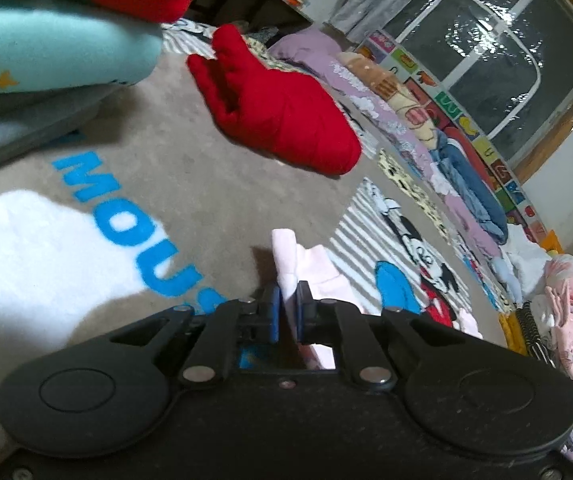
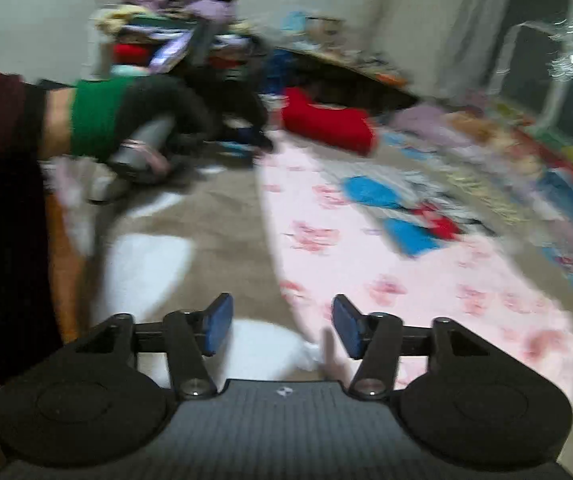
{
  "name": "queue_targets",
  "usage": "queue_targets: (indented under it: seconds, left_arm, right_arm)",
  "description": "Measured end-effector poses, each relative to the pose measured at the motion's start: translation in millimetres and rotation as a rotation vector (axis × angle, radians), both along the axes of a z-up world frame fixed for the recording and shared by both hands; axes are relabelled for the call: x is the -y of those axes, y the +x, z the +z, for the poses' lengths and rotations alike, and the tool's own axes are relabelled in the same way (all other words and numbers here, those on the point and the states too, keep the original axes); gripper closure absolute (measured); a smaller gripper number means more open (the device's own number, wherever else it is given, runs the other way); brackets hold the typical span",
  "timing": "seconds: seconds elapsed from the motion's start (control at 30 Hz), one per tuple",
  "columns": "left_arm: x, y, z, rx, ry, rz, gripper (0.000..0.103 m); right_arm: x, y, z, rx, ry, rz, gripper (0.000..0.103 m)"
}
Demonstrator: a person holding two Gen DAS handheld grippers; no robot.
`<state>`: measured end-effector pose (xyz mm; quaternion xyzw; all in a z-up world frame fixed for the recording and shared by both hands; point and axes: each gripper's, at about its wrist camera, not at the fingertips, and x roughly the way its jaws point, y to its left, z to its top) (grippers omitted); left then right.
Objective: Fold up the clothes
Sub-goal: 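Open both grippers to release the pink garment onto the bed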
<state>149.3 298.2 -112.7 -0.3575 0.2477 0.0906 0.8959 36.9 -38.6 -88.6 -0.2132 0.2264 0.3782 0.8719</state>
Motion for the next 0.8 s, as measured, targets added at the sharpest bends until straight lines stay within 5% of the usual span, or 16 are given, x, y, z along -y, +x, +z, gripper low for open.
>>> queue_targets:
  seconds: [0.1,0.3,0.4,0.53,0.67,0.8]
  left_arm:
    - [-1,-1,0,-0.013,-0.008,0.016,0.097]
    - [-9,-7,2,0.002,-0.039,0.068,0.096]
    - [-12,-5,-2,0.007,-0.089,0.058,0.089]
    - [0,-2,4,-0.003,0.040,0.051,0.097]
    - [2,-5,15,-0.060,0.197,0.147,0.097]
    - [11,-7,27,0.006,0.201,0.105,0.097]
  right_arm:
    - [14,8,-13,-0.132,0.033,-0.023,0.040]
    - [25,-13,-9,-0.020,0.052,-0.057,0.039]
    - [35,-5,-16,-0.071,0.081,-0.091,0.038]
    - [42,-6,-21,-0.103,0.120,-0.105,0.035]
    - [44,-9,-23,-0.106,0.121,-0.101,0.034]
    - [45,-13,-25,-0.105,0.122,-0.098,0.032]
